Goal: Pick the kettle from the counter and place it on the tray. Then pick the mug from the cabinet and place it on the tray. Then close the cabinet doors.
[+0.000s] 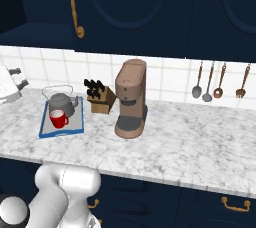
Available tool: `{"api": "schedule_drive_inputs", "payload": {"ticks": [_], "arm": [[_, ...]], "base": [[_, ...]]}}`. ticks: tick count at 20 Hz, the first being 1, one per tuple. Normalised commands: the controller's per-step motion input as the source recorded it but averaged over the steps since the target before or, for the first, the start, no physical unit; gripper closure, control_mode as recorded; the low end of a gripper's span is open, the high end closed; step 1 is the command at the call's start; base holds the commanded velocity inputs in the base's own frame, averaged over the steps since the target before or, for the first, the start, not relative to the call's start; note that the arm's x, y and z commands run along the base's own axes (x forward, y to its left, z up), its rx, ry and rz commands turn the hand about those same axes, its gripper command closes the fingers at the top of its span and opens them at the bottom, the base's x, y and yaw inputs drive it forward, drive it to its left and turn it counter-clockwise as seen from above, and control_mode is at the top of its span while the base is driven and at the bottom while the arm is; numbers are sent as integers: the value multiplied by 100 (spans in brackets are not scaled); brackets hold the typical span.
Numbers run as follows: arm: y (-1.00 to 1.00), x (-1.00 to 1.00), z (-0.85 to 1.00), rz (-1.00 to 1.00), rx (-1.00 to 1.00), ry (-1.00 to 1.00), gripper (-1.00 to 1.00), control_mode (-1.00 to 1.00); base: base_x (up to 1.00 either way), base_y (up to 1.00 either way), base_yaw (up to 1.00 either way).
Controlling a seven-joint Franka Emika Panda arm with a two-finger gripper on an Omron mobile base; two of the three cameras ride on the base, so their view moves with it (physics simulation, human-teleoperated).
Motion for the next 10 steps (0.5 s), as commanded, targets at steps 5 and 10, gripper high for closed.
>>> {"api": "schedule_drive_inputs", "payload": {"ticks": [5,10], "arm": [[30,-28,5,-32,-22,-19,-100,-100],[0,-5,7,-24,-15,-8,-100,-100]], "base": [[0,0,0],[0,0,0]]}}
